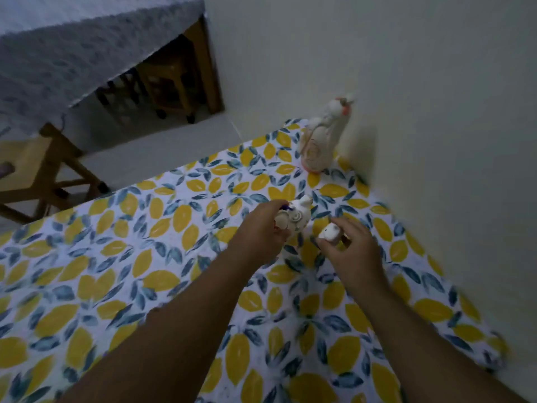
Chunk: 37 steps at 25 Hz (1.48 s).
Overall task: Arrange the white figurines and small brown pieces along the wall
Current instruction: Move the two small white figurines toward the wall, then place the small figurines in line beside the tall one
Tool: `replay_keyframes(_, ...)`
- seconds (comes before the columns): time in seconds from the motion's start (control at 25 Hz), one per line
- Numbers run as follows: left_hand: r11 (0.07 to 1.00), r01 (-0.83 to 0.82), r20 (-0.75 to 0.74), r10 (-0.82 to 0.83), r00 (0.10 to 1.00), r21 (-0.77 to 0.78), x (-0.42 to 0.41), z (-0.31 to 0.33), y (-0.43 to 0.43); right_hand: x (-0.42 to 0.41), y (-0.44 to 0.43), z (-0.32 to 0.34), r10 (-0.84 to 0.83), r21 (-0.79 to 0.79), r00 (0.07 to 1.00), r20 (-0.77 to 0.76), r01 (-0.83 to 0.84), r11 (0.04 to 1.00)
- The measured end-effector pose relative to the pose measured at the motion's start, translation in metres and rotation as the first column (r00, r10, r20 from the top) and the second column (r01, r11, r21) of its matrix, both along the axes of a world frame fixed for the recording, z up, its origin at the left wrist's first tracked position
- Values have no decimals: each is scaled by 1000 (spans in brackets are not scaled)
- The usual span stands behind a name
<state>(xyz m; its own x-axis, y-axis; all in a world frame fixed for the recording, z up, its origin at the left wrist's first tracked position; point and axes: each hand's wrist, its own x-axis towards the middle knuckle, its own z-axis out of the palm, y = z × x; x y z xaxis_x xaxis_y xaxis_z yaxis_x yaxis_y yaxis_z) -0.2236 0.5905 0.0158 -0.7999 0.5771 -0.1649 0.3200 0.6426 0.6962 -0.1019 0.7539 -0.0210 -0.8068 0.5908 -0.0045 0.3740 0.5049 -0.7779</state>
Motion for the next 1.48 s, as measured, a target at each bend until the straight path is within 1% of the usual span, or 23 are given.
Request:
replay_keyframes(0.08,997,73,-7,-73,997,-19,-13,-13,51,1,32,-11,-57,14,998,2,57,998)
replay_keyframes(0.2,990,137,-33,-138,990,-31,-31,-27,104,-5,61,-26,-92,48,995,-29,93,994)
replay_keyframes(0.28,985,168,-42,-169,985,-33,-40,-36,127,-10,74,-37,-125,63,991,-41,128,990)
replay_keyframes(0.4,982,188,-67,-189,980,-13,-47,-44,139,-10,80,-47,-134,81,989,-69,139,987)
replay_keyframes(0.48,984,179,-70,-177,982,11,-48,-46,138,-8,79,-52,-130,91,987,-95,139,986)
replay_keyframes(0.6,990,117,-66,-112,991,75,-45,-47,133,0,76,-57,-126,91,985,-121,137,986)
replay_keyframes(0.8,992,50,-36,-46,998,119,-42,-53,130,17,59,-62,-134,34,983,-128,140,990)
replay_keyframes(0.88,994,19,-4,-19,1000,112,-41,-54,130,18,59,-59,-123,20,986,-110,126,992)
replay_keyframes(0.96,991,-13,44,8,999,130,-36,-51,125,18,61,-54,-98,49,995,-37,99,994)
replay_keyframes(1.04,991,-33,39,28,999,129,-26,-43,110,19,57,-44,-71,157,997,36,65,985)
replay_keyframes(1.08,994,-43,-3,43,999,100,-20,-38,98,20,51,-38,-56,214,998,40,46,976)
replay_keyframes(1.12,996,-65,-55,68,996,65,-12,-33,82,20,43,-32,-27,258,999,22,20,966)
replay_keyframes(1.2,992,-121,-140,126,982,45,7,-19,41,19,17,-19,90,303,996,-19,-80,950)
replay_keyframes(1.24,987,-151,-178,157,972,49,18,-11,16,18,-2,-13,167,303,986,-21,-153,941)
replay_keyframes(1.32,974,-222,-233,224,946,32,39,1,-34,14,-41,-5,310,279,950,32,-306,910)
replay_keyframes(1.4,948,-319,-241,308,920,-5,58,7,-84,8,-83,0,435,245,894,106,-448,860)
replay_keyframes(1.48,912,-409,-236,393,889,-24,73,4,-135,3,-126,0,553,191,819,156,-574,796)
